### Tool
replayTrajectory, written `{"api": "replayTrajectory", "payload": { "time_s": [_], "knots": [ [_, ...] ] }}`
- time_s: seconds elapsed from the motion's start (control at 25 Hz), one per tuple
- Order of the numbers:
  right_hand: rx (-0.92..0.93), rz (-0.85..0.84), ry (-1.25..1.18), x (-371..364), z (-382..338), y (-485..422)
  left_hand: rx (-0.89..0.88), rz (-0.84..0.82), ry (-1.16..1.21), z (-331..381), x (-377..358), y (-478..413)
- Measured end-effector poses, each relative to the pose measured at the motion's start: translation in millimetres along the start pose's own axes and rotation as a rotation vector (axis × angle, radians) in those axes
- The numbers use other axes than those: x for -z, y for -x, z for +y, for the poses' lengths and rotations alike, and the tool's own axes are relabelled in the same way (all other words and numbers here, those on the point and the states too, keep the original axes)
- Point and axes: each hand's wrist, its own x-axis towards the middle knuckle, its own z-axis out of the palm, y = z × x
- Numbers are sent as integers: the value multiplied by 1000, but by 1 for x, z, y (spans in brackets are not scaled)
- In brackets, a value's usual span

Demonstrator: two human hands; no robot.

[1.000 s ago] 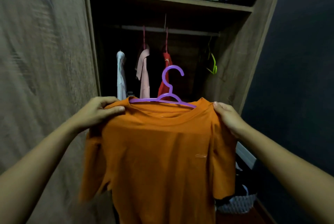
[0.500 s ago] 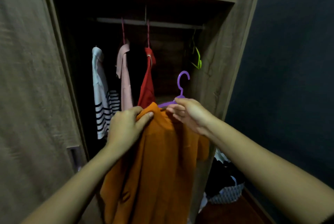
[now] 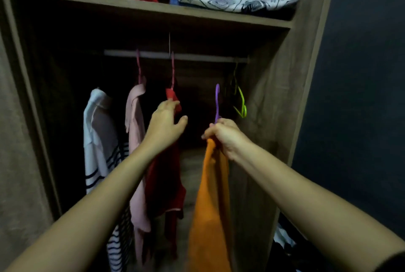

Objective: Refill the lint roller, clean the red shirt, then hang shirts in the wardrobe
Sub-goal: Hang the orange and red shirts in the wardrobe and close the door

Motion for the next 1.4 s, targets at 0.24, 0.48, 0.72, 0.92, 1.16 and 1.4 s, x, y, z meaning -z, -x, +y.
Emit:
{"api": "replayTrajectory", "payload": {
  "time_s": [0.24, 0.48, 0.72, 0.92, 1.16, 1.4],
  "knots": [
    [157, -27, 104, 11, -27, -65, 428, -107, 147, -23, -41, -90],
    [217, -81, 141, -3, -54, -135, 409, -134, 86, -19, -62, -93],
    [197, -58, 187, -22, -76, -194, 374, -141, 47, -27, -43, -91],
    [158, -27, 214, -19, -52, -210, 342, -145, -14, -32, -41, -88],
    [316, 28, 438, -12, -62, -180, 155, -66, -598, -6, -10, -80],
    [1503, 310, 962, 3, -100, -120, -586, 766, -591, 55, 98, -118]
  ]
}}
